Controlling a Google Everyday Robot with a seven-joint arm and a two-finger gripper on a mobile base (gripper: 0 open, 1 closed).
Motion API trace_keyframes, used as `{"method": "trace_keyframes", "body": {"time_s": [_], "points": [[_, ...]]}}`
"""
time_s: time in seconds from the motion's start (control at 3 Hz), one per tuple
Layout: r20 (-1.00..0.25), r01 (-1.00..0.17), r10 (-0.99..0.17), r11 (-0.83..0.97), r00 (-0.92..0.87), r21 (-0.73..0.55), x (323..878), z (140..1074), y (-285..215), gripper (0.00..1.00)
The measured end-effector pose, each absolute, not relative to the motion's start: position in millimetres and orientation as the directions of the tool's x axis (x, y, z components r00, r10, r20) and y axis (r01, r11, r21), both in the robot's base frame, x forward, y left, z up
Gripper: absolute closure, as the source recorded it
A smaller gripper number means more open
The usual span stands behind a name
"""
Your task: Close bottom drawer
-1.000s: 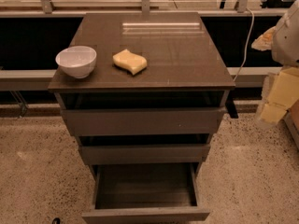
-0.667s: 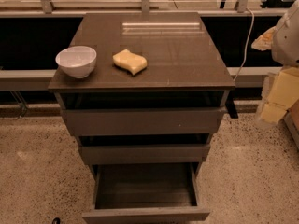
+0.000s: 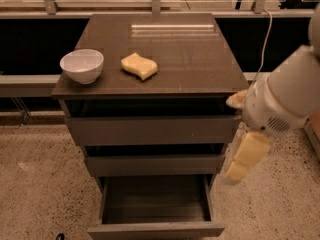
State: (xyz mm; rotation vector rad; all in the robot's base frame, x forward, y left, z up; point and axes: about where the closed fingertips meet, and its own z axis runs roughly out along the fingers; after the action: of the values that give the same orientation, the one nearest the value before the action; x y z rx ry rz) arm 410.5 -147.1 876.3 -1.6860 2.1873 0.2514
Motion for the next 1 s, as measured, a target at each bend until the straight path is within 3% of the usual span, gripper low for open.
{"method": "trace_keyframes", "body": {"time_s": [0.33,1.0], "points": [[-0.536,-0.962,-0.813,0.274,-0.228,-0.006,380.4,816.2,-111.8,0.00],[-0.539,-0.950,-0.792,0.308,-0.288,0.055,378.3,778.5,-110.5,0.00]]}}
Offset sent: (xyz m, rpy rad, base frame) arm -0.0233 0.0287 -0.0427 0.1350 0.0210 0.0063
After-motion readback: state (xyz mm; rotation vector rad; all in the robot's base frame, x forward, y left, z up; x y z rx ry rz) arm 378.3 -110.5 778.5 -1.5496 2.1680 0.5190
